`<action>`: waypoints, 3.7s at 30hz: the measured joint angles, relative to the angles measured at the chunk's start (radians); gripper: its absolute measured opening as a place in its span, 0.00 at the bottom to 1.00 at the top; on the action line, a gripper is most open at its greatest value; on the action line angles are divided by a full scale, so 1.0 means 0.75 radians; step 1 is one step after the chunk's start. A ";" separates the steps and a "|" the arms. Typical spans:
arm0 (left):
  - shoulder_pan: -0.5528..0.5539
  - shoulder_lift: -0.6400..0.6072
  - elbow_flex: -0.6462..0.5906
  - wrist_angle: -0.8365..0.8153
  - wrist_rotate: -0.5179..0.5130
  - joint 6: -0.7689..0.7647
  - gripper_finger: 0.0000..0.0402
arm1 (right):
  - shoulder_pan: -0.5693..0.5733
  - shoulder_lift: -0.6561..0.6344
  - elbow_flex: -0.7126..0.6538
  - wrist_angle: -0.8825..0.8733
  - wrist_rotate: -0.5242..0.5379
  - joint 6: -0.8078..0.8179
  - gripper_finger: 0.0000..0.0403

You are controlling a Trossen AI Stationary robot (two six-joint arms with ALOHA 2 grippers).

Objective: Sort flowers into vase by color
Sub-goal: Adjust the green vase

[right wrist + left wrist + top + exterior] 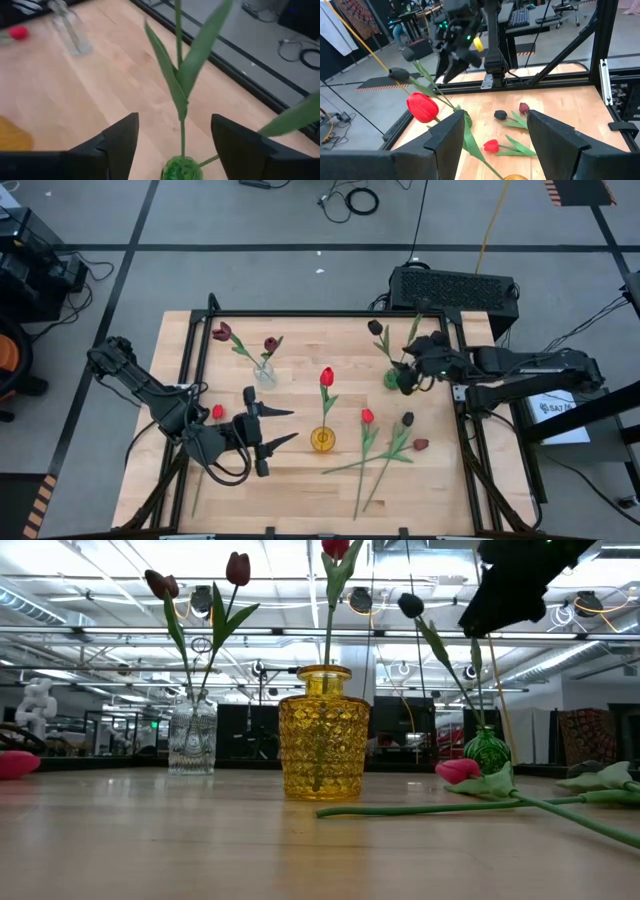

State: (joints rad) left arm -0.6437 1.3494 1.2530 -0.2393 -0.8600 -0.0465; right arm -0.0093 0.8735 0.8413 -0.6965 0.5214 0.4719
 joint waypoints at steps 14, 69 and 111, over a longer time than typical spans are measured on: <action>0.000 0.000 0.000 -0.014 0.010 -0.011 0.56 | 0.158 -0.060 -0.311 -0.189 0.102 0.464 0.43; 0.003 0.001 0.000 -0.018 0.027 -0.032 0.56 | 0.090 0.391 -0.422 0.403 0.170 0.392 0.00; 0.000 0.001 0.000 -0.042 0.035 -0.022 0.56 | 0.027 0.427 -0.704 0.890 0.198 0.352 0.00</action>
State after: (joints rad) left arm -0.6437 1.3499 1.2530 -0.2707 -0.8335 -0.0633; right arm 0.0113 1.1935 0.3134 -0.0288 0.6701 0.7356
